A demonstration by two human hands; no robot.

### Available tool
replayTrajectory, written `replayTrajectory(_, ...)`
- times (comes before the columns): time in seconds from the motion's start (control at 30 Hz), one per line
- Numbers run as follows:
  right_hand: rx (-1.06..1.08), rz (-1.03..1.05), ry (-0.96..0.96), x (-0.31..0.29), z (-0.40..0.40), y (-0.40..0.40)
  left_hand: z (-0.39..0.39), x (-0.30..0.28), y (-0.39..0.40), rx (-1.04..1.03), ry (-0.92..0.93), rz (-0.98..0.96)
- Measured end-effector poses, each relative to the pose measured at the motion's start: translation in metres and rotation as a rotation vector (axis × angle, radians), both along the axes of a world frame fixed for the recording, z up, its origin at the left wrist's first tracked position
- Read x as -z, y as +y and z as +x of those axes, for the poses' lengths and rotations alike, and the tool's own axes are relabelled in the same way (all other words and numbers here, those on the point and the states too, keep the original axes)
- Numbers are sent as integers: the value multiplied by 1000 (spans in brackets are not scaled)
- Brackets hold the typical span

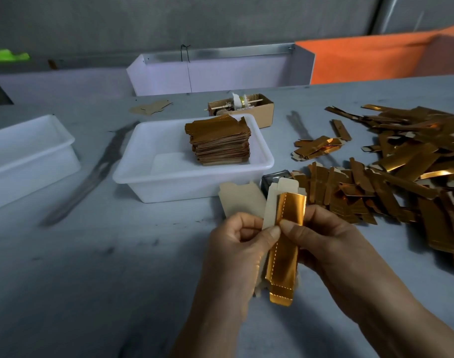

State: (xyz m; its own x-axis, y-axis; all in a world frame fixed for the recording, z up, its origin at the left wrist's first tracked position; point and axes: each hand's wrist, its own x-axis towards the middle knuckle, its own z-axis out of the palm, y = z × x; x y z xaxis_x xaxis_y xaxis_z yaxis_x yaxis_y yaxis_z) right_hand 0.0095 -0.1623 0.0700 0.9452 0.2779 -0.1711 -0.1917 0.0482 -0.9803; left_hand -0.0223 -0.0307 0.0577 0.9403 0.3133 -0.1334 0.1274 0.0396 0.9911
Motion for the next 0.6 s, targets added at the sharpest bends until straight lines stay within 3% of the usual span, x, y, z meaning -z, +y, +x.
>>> replayTrajectory(0.4, 108, -67, -11, 7, 2, 4, -3, 3, -11, -125, -116, 152)
replayTrajectory(0.5, 133, -41, 17, 9, 3, 5, -5, 6, -17, -175, -188, 361)
replayTrajectory(0.6, 125, -32, 37, 8, 2, 6, -7, 4, -22, -217, -324, 800)
